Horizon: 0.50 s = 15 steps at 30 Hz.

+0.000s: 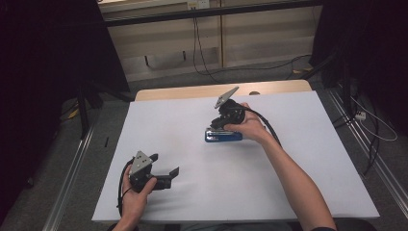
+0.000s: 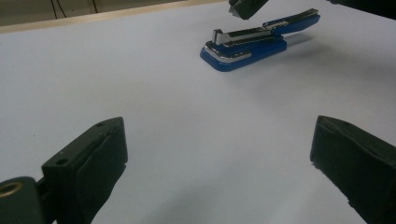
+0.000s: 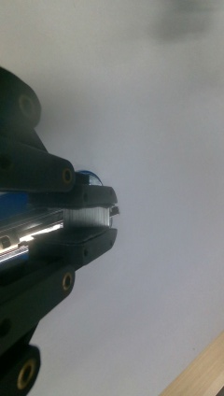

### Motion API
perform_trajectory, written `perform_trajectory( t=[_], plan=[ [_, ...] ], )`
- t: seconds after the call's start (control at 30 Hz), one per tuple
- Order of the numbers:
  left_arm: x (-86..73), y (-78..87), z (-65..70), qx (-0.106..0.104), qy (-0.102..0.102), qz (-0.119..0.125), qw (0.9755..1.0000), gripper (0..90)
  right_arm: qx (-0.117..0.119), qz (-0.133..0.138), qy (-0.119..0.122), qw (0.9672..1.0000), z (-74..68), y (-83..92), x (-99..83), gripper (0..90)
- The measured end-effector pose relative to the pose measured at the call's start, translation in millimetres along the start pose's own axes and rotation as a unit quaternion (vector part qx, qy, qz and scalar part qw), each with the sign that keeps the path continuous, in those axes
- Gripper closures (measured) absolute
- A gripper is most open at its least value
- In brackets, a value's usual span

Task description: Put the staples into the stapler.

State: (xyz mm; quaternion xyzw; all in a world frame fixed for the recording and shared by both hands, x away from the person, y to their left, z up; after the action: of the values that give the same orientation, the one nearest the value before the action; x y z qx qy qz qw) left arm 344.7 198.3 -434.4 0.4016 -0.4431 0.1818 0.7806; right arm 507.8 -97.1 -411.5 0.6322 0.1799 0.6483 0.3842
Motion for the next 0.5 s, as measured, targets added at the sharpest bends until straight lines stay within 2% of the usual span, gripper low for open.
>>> perform_trajectory(
  t=[0.17, 0.27, 0.37, 0.5],
  plan=[
    [-0.5, -0.6, 0.4, -0.001, 0.001, -0.002, 1.0000, 4.3, 0.001, -0.005, 0.015, 0.9999, -0.4, -3.3, 1.1, 79.4],
    [-0.3, -0.3, 0.2, -0.001, -0.001, -0.003, 1.0000, 4.2, 0.000, -0.004, 0.017, 0.9999, 1.1, -4.9, 0.2, 79.4],
    [0.3, 1.2, 0.5, 0.001, 0.002, 0.004, 1.0000, 4.4, 0.006, -0.001, 0.009, 0.9999, 2.0, -5.4, -1.3, 79.4],
    [0.2, 0.6, 0.4, 0.000, 0.003, 0.004, 1.0000, 4.4, 0.009, -0.005, 0.015, 0.9998, 3.1, -6.3, -3.2, 79.4]
  ],
)
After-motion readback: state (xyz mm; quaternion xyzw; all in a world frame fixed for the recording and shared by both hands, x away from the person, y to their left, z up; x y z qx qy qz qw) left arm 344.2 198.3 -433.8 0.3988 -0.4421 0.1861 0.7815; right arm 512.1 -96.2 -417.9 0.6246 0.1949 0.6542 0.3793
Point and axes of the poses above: each handheld gripper's, and its own axes: y roughly backward along the jaws, x roughly out of its top, z roughly to its right, the point moved 2 cm from there along -y, roughly forward along the jaws, and after that the axes turned 14 degrees about y, right-handed, at the moved point
